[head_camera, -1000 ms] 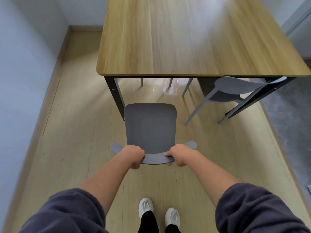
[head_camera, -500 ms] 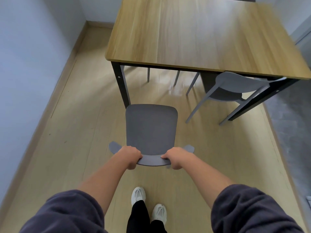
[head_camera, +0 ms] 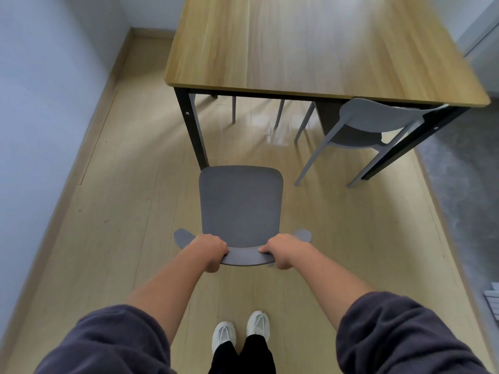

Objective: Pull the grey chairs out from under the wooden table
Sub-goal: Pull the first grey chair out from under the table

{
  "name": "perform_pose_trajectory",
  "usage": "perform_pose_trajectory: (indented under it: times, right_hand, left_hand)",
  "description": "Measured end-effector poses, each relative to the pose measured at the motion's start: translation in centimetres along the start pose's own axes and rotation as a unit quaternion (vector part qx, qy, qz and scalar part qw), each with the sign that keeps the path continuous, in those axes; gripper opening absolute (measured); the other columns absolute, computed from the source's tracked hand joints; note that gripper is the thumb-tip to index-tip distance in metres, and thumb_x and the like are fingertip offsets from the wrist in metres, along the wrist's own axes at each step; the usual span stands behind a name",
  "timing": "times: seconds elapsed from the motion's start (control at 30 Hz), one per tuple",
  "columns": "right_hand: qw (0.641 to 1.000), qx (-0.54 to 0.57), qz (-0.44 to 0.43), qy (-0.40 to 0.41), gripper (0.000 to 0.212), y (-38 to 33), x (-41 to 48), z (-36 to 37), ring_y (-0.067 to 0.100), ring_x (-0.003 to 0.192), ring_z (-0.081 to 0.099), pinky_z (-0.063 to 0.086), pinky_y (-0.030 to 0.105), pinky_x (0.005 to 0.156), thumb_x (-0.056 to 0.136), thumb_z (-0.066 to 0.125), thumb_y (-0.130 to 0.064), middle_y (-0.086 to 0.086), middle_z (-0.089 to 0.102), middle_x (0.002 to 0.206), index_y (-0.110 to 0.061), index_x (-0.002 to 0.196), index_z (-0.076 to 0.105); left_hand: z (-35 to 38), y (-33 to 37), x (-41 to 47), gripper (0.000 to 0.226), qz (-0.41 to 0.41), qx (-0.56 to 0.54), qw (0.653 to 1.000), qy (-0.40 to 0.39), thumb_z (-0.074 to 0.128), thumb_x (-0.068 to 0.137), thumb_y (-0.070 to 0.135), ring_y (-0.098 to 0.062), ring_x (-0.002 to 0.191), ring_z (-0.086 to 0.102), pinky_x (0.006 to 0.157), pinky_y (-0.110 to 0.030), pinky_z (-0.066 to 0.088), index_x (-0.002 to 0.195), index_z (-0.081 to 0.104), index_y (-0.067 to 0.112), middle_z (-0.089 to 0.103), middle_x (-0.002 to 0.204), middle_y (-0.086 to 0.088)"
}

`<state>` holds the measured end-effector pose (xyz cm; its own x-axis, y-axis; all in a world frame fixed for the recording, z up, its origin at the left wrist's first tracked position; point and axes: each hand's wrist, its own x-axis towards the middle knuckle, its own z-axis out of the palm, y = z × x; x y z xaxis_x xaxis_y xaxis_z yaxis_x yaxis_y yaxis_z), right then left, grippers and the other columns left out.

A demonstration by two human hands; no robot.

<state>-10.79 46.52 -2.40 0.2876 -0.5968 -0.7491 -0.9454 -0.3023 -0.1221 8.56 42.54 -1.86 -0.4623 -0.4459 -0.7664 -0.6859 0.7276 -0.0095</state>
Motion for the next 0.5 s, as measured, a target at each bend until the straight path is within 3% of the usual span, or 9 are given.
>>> perform_pose_trajectory:
  times: [0.2, 0.27, 0.33, 0.4, 0.5]
  right_hand:
    - [1.000, 0.016, 0.012, -0.018, 0.022, -2.5, -1.5, 1.1, 0.028, 0.085, 0.046, 0.033, 0.032, 0.061, 0.085, 0.049, 0.000, -0.005, 0.041, 0.071, -0.022, 0.091, 0.048]
    - [0.999, 0.022, 0.022, -0.025, 0.028, -3.6, -2.0, 1.7, 0.031, 0.091, 0.052, 0.035, 0.031, 0.059, 0.084, 0.047, 0.002, 0.001, 0.053, 0.082, -0.018, 0.101, 0.055]
    - [0.999, 0.029, 0.031, -0.028, 0.039, -4.3, -2.2, 2.3, 0.033, 0.101, 0.056, 0.042, 0.032, 0.067, 0.084, 0.046, 0.003, 0.007, 0.061, 0.100, -0.016, 0.116, 0.058]
    - [0.998, 0.037, 0.037, -0.026, 0.051, -4.7, -2.2, 2.7, 0.032, 0.110, 0.058, 0.046, 0.036, 0.080, 0.085, 0.047, 0.002, 0.009, 0.062, 0.117, -0.019, 0.130, 0.055]
    - [0.998, 0.052, 0.039, -0.024, 0.054, -4.8, -2.5, 2.8, 0.031, 0.115, 0.057, 0.046, 0.036, 0.083, 0.085, 0.047, 0.002, 0.007, 0.062, 0.124, -0.021, 0.133, 0.054]
  left_hand:
    - [1.6, 0.5, -1.9, 0.034, 0.010, 0.016, 1.000, -0.014, 0.046, 0.086, 0.005, -0.028, 0.103, 0.060, 0.071, -0.032, 0.042, 0.117, 0.058, 0.015, 0.063, 0.113, -0.009]
    - [2.4, 0.8, -2.8, 0.034, 0.012, 0.020, 1.000, -0.018, 0.046, 0.086, 0.004, -0.028, 0.104, 0.060, 0.072, -0.032, 0.041, 0.116, 0.058, 0.014, 0.063, 0.114, -0.009]
    - [2.9, 1.0, -3.3, 0.033, 0.013, 0.019, 1.000, -0.021, 0.046, 0.086, 0.005, -0.028, 0.104, 0.060, 0.073, -0.033, 0.042, 0.116, 0.058, 0.014, 0.063, 0.114, -0.010]
    - [3.2, 1.0, -3.5, 0.033, 0.014, 0.017, 1.000, -0.022, 0.046, 0.087, 0.005, -0.028, 0.104, 0.060, 0.073, -0.033, 0.042, 0.116, 0.058, 0.014, 0.063, 0.115, -0.010]
    - [3.3, 1.0, -3.5, 0.033, 0.016, 0.010, 1.000, -0.024, 0.046, 0.087, 0.006, -0.028, 0.104, 0.060, 0.072, -0.032, 0.041, 0.118, 0.057, 0.013, 0.063, 0.116, -0.009]
